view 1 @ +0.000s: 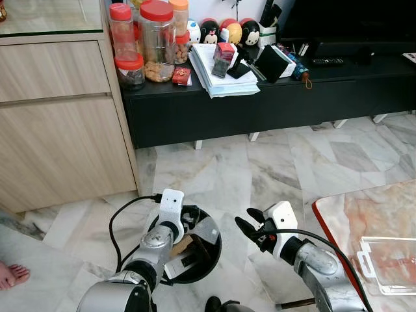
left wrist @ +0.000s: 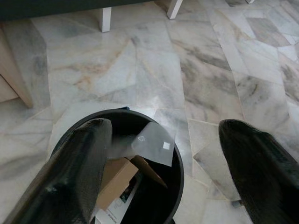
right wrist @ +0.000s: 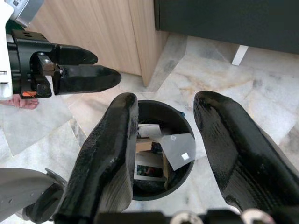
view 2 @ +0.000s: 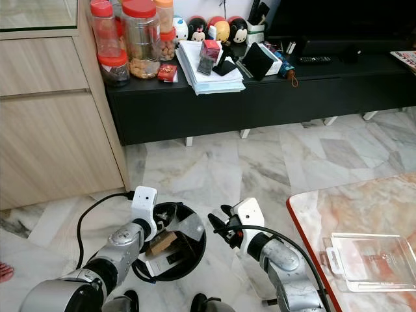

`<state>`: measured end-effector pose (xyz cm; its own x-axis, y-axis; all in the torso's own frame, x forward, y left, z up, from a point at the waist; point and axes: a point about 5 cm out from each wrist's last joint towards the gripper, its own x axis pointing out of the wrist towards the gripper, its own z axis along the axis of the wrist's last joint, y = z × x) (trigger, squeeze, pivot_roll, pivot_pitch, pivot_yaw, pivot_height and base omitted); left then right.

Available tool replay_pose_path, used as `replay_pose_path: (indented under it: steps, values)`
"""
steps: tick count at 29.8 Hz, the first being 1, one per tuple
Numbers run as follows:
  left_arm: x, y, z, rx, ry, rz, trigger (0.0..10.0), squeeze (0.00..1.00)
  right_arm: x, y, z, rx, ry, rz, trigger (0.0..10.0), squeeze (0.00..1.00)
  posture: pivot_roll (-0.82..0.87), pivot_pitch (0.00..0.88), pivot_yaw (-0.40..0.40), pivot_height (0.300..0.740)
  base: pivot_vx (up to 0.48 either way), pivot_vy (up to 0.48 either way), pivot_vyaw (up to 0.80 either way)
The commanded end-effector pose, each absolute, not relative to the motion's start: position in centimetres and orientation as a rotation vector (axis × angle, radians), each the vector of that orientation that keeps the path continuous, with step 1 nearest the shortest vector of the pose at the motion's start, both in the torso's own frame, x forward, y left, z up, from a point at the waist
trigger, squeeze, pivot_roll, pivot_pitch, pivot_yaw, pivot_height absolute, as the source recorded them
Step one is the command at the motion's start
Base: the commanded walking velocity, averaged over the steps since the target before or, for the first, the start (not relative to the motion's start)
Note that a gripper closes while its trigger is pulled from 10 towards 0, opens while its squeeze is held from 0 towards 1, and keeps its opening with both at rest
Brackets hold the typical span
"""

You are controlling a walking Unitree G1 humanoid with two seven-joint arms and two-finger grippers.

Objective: Picking trash to rubbish bin

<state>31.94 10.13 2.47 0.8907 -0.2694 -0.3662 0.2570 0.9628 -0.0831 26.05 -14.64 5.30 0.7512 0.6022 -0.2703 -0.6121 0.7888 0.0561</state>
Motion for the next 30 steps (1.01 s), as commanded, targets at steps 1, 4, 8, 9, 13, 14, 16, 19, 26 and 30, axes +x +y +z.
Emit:
replay_pose_path:
  steps: [1, 4, 8, 9, 13, 14, 16, 19, 26, 30]
  values:
    - [31.3, 10.0, 1.8, -0.047, 0.404, -0.273, 10.0, 0.00, 26.1, -14.9, 5.4, -0.046, 0.281, 0.663, 10.0, 0.00, 0.03, 0.198, -0.168, 0.740, 0.000, 0.000, 0.00]
    - [31.2, 10.2, 1.6, -0.046, 0.405, -0.267, 10.0, 0.00, 26.2, -15.0, 5.3, -0.052, 0.279, 0.646, 10.0, 0.00, 0.03, 0.195, -0.165, 0.740, 0.000, 0.000, 0.00]
    - [31.0, 10.5, 1.5, -0.045, 0.401, -0.262, 10.0, 0.00, 26.7, -15.6, 5.2, -0.076, 0.262, 0.576, 10.0, 0.00, 0.05, 0.193, -0.160, 0.740, 0.000, 0.000, 0.00]
    - [31.0, 10.6, 1.5, -0.043, 0.397, -0.262, 10.0, 0.00, 27.0, -15.8, 5.3, -0.081, 0.256, 0.544, 10.0, 0.00, 0.05, 0.191, -0.158, 0.740, 0.000, 0.000, 0.00]
    - [31.0, 10.6, 2.1, -0.004, 0.298, -0.256, 10.0, 0.00, 28.0, -16.2, 6.5, -0.048, 0.168, 0.464, 10.0, 0.00, 0.06, 0.183, -0.150, 0.740, 0.000, 0.000, 0.00]
    - [31.0, 10.6, 2.4, 0.003, 0.261, -0.250, 10.0, 0.00, 28.2, -15.9, 7.0, -0.033, 0.138, 0.473, 10.0, 0.00, 0.07, 0.177, -0.146, 0.740, 0.000, 0.000, 0.00]
    - [31.1, 10.6, 2.9, 0.030, 0.213, -0.236, 10.0, 0.00, 28.4, -15.6, 7.6, -0.020, 0.107, 0.481, 10.0, 0.00, 0.07, 0.175, -0.145, 0.740, 0.000, 0.000, 0.00]
    - [31.5, 10.9, 3.9, 0.043, 0.134, -0.198, 10.0, 0.00, 28.8, -14.9, 8.3, 0.001, 0.059, 0.495, 10.0, 0.00, 0.09, 0.165, -0.142, 0.740, 0.000, 0.000, 0.00]
    - [33.3, 11.7, 8.5, 0.059, -0.113, -0.136, 10.0, 0.00, 30.6, -14.7, 11.0, -0.004, -0.089, 0.404, 10.0, 0.00, 0.12, 0.141, -0.130, 0.740, 0.000, 0.000, 0.00]
    - [34.4, 11.7, 10.7, 0.081, -0.194, -0.137, 10.0, 0.00, 31.8, -15.7, 12.5, -0.029, -0.154, 0.297, 10.0, 0.00, 0.13, 0.122, -0.125, 0.740, 0.000, 0.000, 0.00]
